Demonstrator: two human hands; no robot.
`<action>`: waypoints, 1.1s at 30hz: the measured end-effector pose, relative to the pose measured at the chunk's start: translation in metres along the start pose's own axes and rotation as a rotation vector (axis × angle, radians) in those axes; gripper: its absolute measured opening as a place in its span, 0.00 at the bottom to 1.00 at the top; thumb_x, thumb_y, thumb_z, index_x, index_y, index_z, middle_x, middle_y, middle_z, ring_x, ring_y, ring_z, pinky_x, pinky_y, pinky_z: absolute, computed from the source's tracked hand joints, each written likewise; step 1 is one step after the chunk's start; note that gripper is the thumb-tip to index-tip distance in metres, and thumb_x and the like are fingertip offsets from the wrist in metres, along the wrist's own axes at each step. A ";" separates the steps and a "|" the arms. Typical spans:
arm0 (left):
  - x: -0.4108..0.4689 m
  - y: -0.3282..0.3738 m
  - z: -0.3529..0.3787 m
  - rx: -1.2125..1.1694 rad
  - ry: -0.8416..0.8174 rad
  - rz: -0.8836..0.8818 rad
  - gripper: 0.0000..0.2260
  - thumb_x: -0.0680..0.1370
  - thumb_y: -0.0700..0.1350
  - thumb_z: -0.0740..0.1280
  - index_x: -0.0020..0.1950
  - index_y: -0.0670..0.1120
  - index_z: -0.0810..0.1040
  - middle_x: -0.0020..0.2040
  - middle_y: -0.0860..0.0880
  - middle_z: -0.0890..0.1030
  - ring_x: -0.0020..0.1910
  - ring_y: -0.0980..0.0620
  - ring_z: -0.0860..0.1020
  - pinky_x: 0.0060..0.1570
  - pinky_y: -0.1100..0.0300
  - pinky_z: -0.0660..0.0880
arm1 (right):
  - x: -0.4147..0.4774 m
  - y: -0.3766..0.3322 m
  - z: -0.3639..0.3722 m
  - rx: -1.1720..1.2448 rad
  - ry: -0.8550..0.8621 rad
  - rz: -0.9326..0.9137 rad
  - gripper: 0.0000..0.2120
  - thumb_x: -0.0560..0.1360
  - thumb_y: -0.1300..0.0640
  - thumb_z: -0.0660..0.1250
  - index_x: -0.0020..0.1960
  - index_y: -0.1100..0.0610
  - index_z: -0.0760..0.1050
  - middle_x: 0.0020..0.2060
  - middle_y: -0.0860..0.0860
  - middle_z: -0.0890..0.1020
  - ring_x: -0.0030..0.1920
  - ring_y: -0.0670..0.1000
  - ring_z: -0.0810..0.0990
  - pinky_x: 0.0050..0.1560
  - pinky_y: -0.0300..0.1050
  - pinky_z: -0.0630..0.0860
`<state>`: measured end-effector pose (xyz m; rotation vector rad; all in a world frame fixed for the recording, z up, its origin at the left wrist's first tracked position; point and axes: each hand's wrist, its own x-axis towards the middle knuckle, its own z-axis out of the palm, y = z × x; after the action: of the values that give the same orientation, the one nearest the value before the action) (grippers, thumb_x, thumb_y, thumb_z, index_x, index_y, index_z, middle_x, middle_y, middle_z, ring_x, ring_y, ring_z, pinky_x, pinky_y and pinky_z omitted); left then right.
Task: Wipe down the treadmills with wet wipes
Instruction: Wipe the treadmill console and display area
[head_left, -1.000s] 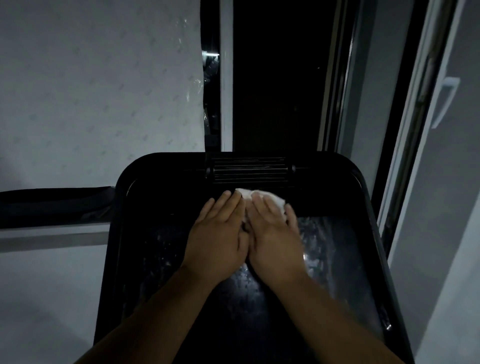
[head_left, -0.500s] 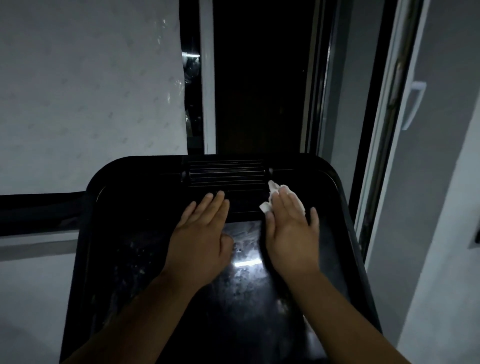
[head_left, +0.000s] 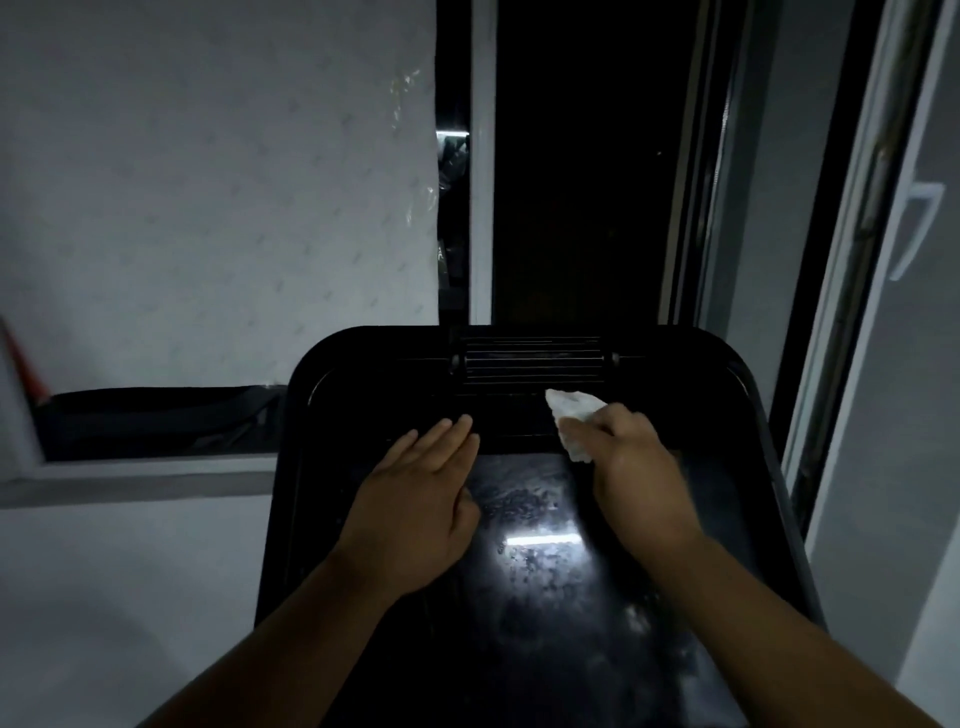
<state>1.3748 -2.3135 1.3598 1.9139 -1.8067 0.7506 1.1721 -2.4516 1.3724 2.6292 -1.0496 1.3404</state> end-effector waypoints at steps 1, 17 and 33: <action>0.001 0.001 -0.001 -0.025 0.000 -0.013 0.28 0.77 0.53 0.53 0.74 0.45 0.75 0.76 0.49 0.70 0.75 0.52 0.69 0.77 0.57 0.57 | 0.004 -0.006 -0.001 0.047 -0.006 -0.003 0.19 0.77 0.63 0.63 0.66 0.50 0.78 0.58 0.46 0.77 0.56 0.51 0.75 0.52 0.44 0.73; -0.001 -0.009 0.001 -0.020 0.025 0.018 0.27 0.77 0.52 0.55 0.72 0.44 0.76 0.75 0.48 0.72 0.74 0.50 0.71 0.76 0.55 0.61 | -0.016 -0.055 0.053 -0.197 0.059 -0.137 0.27 0.82 0.45 0.55 0.73 0.60 0.71 0.73 0.61 0.71 0.75 0.59 0.67 0.73 0.61 0.62; -0.045 -0.072 -0.011 0.220 0.055 0.027 0.28 0.77 0.52 0.57 0.76 0.43 0.72 0.77 0.44 0.69 0.77 0.43 0.66 0.76 0.43 0.60 | -0.011 -0.082 0.071 -0.222 0.105 -0.102 0.26 0.82 0.45 0.54 0.73 0.56 0.72 0.74 0.53 0.72 0.75 0.53 0.68 0.75 0.60 0.57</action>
<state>1.4446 -2.2655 1.3452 1.9849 -1.7831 1.0389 1.2647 -2.4028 1.3429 2.3916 -0.9742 1.2468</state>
